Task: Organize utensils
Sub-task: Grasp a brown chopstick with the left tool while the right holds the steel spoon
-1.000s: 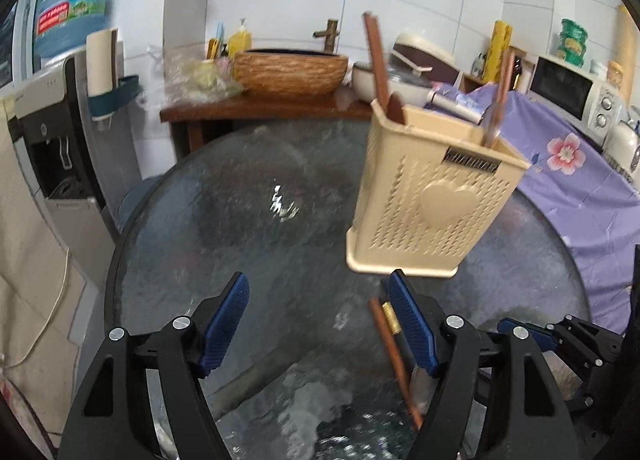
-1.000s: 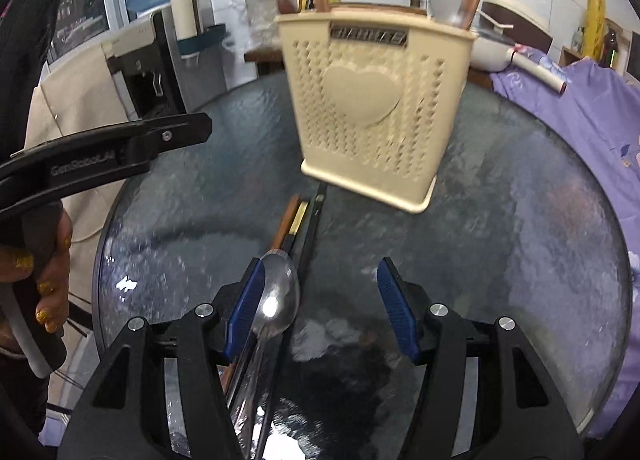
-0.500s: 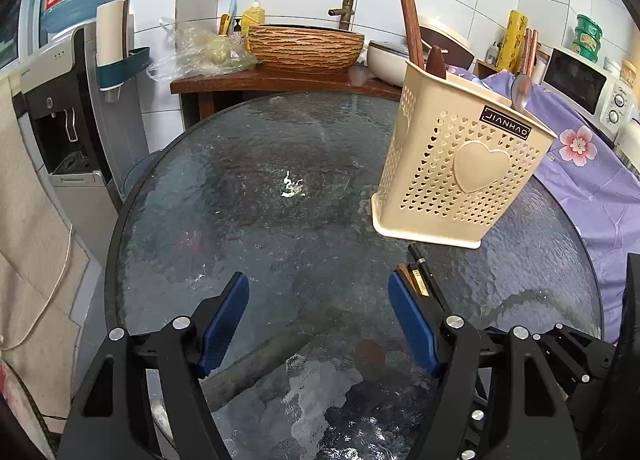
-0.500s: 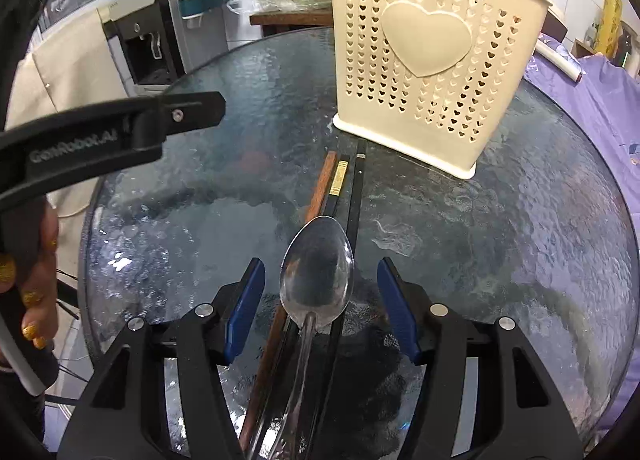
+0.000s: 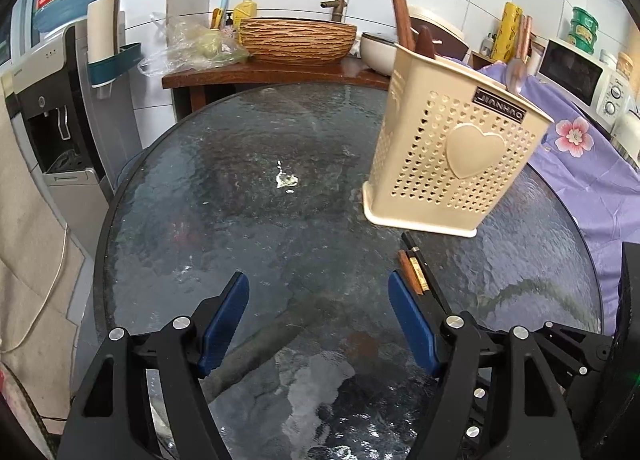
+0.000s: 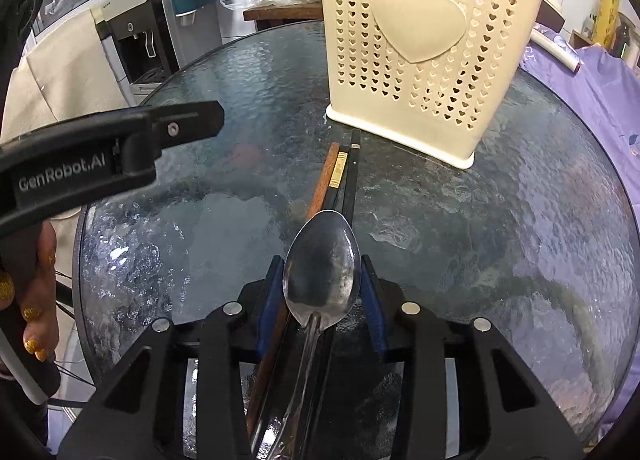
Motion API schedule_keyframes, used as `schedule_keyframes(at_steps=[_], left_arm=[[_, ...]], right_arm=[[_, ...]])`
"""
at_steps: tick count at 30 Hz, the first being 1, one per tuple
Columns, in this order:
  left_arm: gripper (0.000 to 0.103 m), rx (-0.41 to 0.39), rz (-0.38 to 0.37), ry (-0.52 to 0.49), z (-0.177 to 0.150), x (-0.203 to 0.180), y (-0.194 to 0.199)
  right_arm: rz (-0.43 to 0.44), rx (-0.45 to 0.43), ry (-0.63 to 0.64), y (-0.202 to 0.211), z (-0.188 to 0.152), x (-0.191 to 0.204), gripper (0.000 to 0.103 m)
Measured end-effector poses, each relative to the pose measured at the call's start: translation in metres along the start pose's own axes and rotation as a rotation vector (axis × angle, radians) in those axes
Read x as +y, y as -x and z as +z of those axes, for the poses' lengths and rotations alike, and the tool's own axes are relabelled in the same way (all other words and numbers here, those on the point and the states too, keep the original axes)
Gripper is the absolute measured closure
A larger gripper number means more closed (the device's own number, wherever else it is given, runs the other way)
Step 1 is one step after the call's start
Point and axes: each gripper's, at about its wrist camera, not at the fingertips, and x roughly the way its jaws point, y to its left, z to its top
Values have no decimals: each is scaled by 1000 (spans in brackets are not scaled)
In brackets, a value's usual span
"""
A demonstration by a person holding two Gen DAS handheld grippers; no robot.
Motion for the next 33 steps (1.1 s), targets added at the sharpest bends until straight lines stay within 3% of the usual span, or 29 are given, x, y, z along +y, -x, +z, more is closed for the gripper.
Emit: schedule_keyframes(at_steps=[15,25,33], left_arm=[[35,47,-32,-36,-9,-22,-7],[55,124,-102,-103,-22,-49,-17],[60,170,-122,-123,-28,-57,-32]], right_arm=[[82,-21,-123,18,-5,-37,65],[38,-30,-154,22,-11,-54,65],[21,-38,-152,28,-15,-55,65]])
